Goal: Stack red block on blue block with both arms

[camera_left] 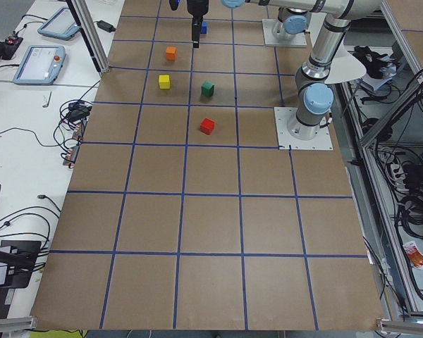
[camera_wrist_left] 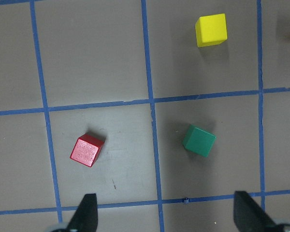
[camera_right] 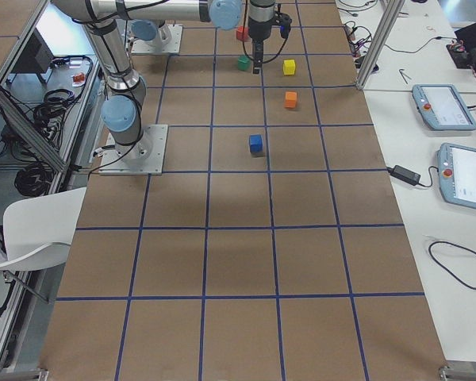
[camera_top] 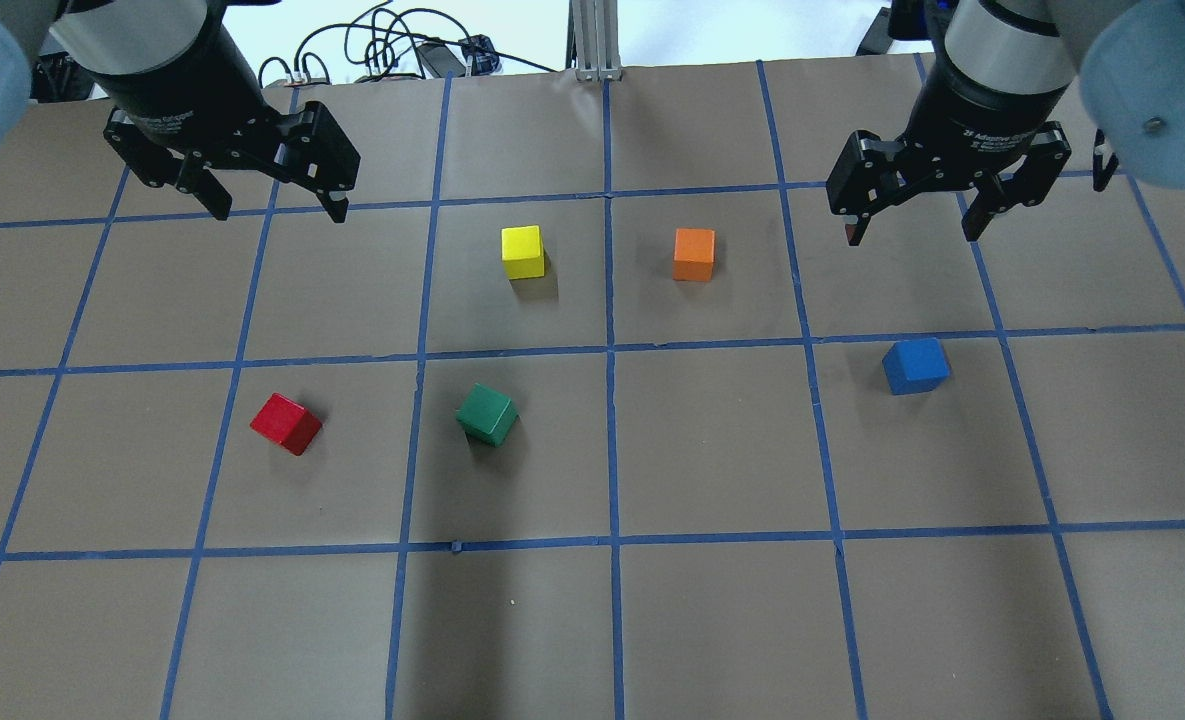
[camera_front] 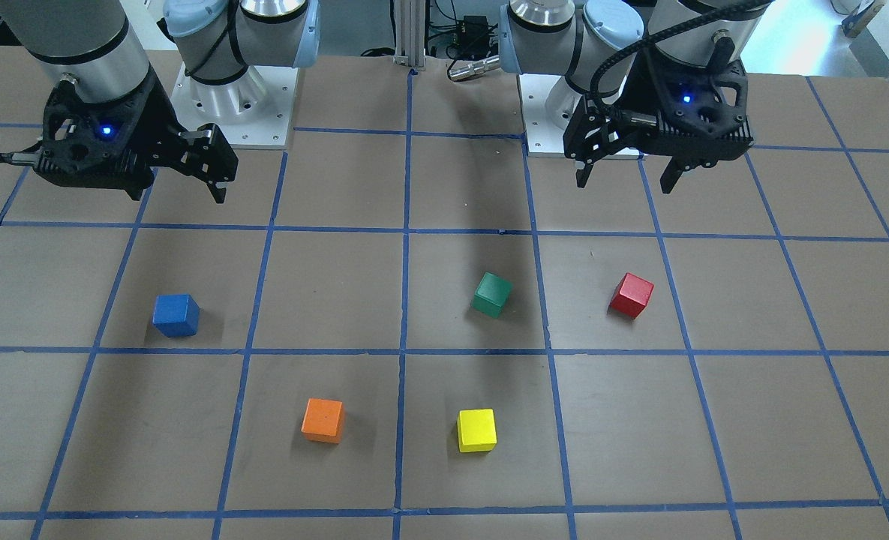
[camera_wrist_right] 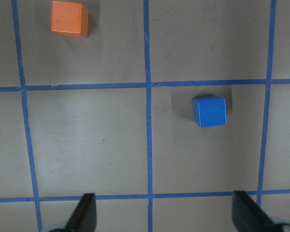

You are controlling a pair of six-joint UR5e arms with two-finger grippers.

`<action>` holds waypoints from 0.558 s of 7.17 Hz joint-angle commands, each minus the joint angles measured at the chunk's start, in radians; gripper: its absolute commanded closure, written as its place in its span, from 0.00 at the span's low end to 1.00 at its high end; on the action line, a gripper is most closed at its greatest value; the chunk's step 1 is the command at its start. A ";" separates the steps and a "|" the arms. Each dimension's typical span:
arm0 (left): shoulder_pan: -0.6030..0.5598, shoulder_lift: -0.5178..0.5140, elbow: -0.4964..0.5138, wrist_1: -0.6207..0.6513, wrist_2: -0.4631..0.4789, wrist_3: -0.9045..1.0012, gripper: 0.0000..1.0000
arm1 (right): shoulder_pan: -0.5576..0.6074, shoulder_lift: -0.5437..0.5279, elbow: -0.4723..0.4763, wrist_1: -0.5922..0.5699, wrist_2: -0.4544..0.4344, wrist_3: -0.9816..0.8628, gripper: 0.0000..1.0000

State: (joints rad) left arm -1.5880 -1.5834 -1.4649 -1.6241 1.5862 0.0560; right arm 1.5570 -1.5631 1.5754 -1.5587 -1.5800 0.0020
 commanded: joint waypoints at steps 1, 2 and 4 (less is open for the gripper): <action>0.002 -0.001 0.003 0.000 0.000 -0.001 0.00 | 0.000 0.000 0.000 -0.001 0.002 0.000 0.00; 0.002 -0.001 0.005 0.000 0.000 -0.001 0.00 | 0.000 0.000 0.000 -0.001 0.002 -0.002 0.00; 0.002 -0.004 0.014 -0.048 -0.002 -0.007 0.00 | 0.000 0.000 0.000 -0.001 0.003 -0.002 0.00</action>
State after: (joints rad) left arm -1.5862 -1.5862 -1.4583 -1.6410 1.5852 0.0519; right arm 1.5570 -1.5631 1.5754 -1.5600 -1.5776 0.0002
